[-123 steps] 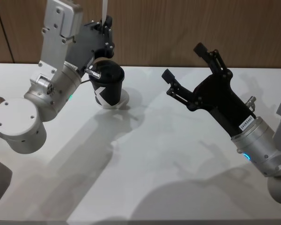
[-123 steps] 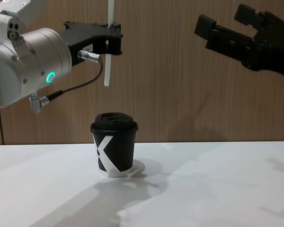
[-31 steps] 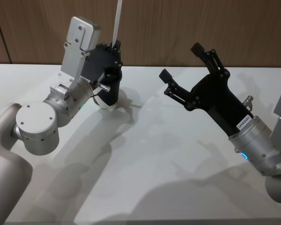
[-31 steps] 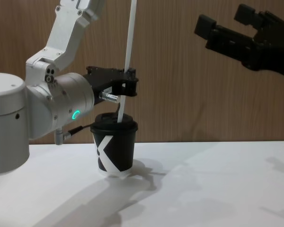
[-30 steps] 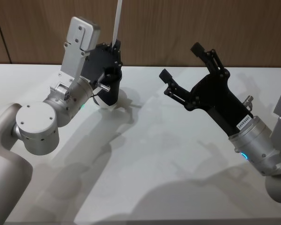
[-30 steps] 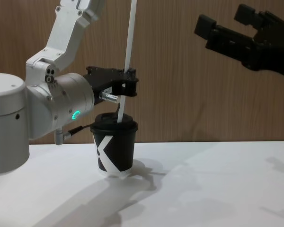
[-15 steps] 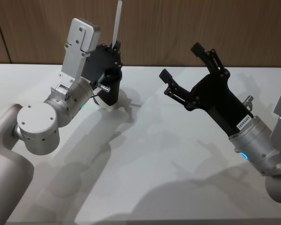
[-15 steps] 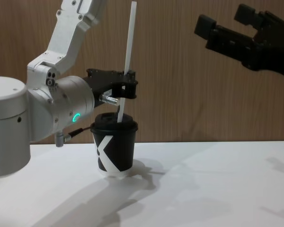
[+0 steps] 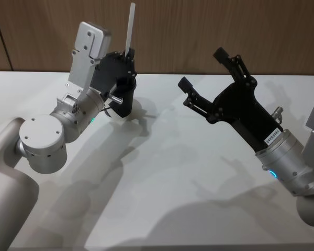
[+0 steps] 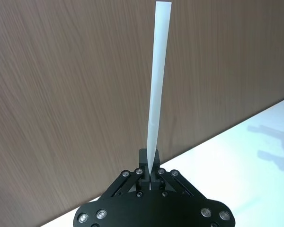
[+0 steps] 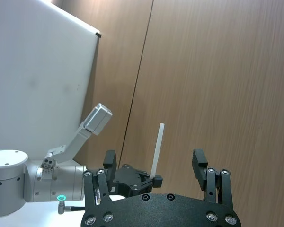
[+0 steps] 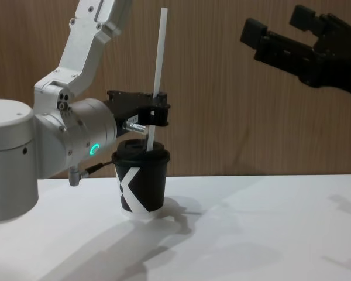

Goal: Pick up the straw with one hand, pass it to the other hand, and insert it into the cup.

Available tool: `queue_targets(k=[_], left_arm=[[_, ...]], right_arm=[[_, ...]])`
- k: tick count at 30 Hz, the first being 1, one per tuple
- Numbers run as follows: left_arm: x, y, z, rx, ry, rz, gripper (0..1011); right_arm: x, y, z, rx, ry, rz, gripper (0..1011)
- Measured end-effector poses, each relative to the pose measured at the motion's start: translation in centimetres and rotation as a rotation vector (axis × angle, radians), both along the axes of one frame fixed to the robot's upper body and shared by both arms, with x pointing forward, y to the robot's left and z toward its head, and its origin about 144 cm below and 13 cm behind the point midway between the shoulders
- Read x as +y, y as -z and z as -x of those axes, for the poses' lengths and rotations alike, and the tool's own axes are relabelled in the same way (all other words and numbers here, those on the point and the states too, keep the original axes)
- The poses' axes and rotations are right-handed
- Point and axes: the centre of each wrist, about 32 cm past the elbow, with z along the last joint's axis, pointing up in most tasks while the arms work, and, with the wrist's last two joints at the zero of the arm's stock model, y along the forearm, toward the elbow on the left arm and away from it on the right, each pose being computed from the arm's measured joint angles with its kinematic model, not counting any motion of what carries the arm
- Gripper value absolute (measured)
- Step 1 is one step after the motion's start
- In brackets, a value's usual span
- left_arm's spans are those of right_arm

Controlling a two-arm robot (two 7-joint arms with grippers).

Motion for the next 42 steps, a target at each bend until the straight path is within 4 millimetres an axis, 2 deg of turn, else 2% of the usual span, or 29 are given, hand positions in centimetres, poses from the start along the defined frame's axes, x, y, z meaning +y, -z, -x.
queue_targets(k=[42], left_arm=[[-0.22,0.8,-0.59,0.041,-0.022,0.068,10]], right_arm=[[0.0,0.0,0.0,0.0,0.0,0.0,1001]])
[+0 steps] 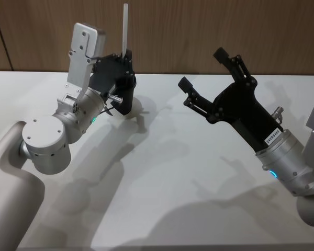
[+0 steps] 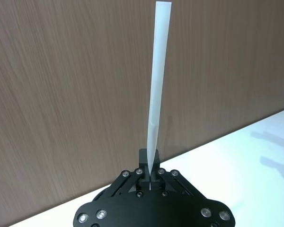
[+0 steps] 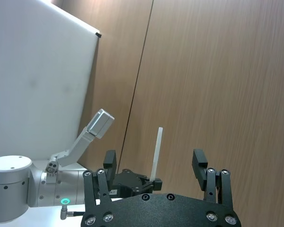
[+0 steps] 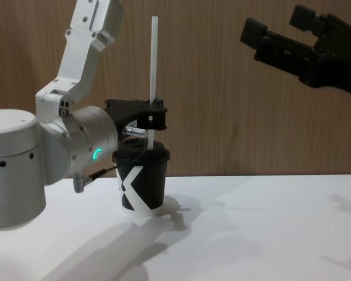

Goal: Pick up the straw with one hand, pass it to the other hand, and insert it into the cup.

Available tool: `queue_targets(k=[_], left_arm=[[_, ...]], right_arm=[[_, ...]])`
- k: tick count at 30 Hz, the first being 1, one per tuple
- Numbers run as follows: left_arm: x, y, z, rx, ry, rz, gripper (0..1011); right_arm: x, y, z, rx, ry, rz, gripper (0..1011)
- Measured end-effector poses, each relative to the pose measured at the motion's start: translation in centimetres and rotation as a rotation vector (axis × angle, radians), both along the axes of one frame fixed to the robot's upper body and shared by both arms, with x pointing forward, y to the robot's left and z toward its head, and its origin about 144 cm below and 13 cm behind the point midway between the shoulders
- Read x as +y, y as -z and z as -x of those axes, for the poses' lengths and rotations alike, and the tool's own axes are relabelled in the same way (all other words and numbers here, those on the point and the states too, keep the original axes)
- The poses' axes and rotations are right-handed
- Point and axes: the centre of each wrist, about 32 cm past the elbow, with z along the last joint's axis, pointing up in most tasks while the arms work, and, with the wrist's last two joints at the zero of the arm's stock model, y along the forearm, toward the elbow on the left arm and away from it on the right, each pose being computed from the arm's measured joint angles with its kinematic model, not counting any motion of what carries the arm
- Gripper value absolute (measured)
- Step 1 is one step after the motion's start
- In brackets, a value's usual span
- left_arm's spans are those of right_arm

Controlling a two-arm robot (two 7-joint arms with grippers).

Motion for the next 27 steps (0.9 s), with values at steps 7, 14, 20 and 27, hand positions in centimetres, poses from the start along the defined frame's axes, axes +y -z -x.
queue_targets(k=[7,14,20,27], left_arm=[[-0.04,0.28,-0.05,0.013,-0.007,0.008,10],[-0.05,0.44,-0.08,0.017,-0.01,0.013,30],[-0.06,0.53,-0.1,0.019,-0.012,0.015,240],[-0.07,0.59,-0.1,0.019,-0.012,0.016,460]], right_arm=[[0.0,0.0,0.0,0.0,0.0,0.0,1001],[0.0,0.0,0.0,0.0,0.0,0.0,1001],[0.0,0.0,0.0,0.0,0.0,0.0,1001],[0.0,0.0,0.0,0.0,0.0,0.0,1001]])
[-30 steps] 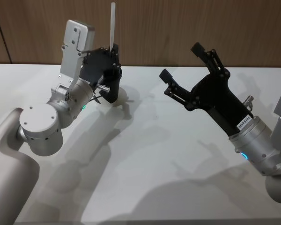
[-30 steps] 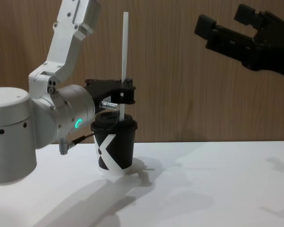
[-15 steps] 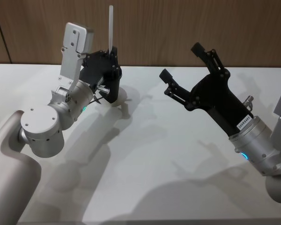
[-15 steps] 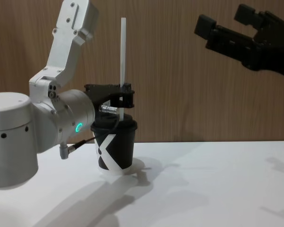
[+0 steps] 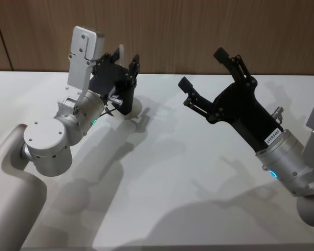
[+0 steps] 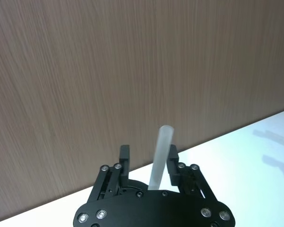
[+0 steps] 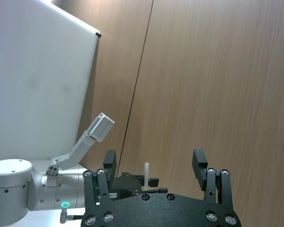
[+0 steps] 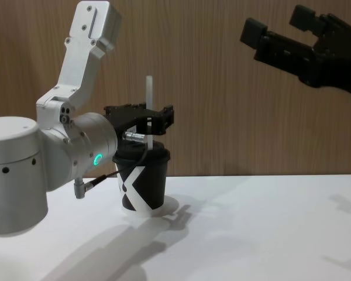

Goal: Pick up the straw with one hand, pass it to the other hand, and insert it into the cup.

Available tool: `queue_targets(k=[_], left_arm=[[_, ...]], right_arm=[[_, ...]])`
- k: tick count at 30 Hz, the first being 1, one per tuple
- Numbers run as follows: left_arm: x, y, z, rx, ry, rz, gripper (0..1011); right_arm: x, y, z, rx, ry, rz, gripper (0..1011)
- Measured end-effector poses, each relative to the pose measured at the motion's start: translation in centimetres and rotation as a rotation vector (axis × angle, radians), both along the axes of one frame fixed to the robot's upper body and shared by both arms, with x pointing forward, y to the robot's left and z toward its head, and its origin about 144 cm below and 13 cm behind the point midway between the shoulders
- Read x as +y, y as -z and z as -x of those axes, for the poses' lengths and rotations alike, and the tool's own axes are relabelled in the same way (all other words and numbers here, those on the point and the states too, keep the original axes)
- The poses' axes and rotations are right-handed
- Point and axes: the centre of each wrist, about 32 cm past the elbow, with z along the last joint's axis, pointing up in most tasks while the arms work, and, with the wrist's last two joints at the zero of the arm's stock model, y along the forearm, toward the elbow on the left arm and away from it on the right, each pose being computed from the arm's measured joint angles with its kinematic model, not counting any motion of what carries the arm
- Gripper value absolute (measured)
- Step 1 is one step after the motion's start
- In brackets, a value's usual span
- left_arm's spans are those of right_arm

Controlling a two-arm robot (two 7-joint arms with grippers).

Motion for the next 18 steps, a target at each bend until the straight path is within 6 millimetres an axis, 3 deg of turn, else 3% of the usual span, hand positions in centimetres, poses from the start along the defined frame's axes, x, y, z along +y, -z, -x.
queue_targets(k=[5,10,18], left_arm=[[0.0,0.02,0.0,0.0,0.0,0.0,593],[0.0,0.03,-0.01,0.0,0.0,0.0,795],[-0.01,0.05,-0.02,0.0,0.0,0.001,962]], right_arm=[[0.0,0.0,0.0,0.0,0.0,0.0,1001],[0.0,0.0,0.0,0.0,0.0,0.0,1001],[0.0,0.0,0.0,0.0,0.0,0.0,1001]])
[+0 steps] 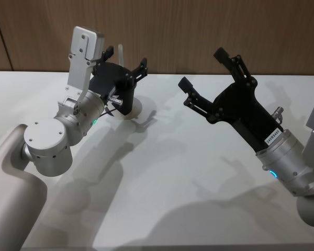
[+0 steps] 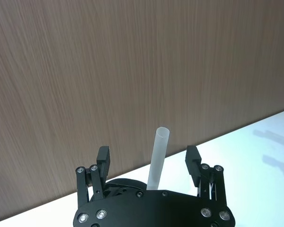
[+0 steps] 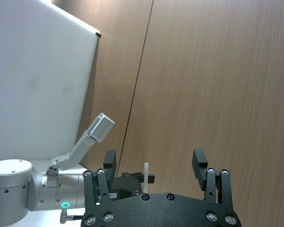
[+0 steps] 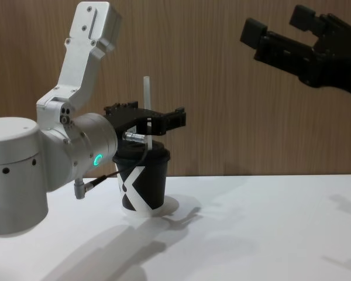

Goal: Pick up the straw with one hand, pass it to the other hand, and insert it into the cup.

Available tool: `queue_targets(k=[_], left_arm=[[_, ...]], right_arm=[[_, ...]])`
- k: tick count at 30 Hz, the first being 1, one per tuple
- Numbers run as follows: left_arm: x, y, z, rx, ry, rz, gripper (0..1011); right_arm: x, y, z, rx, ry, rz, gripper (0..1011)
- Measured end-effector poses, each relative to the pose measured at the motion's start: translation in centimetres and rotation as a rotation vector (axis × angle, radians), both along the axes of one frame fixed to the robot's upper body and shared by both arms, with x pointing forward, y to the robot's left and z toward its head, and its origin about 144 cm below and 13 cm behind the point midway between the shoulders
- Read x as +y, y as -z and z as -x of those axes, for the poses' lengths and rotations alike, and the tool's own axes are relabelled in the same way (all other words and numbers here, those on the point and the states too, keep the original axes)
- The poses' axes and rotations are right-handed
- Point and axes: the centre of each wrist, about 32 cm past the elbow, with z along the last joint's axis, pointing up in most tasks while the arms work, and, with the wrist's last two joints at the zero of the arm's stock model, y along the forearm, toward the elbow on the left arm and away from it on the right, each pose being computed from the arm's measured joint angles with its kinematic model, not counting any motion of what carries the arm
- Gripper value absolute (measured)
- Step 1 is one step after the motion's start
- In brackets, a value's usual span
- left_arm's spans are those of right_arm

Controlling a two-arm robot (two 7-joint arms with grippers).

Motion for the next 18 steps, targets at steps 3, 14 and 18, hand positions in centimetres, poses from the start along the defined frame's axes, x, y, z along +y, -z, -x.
queue_targets(k=[3,14,18], left_arm=[[-0.01,0.0,0.0,0.0,0.0,0.0,999],[-0.02,0.0,0.0,0.0,0.0,0.0,1000],[-0.02,-0.01,0.0,0.0,0.0,0.0,999]], right_arm=[[0.0,0.0,0.0,0.0,0.0,0.0,1001],[0.0,0.0,0.0,0.0,0.0,0.0,1001],[0.0,0.0,0.0,0.0,0.0,0.0,1001]])
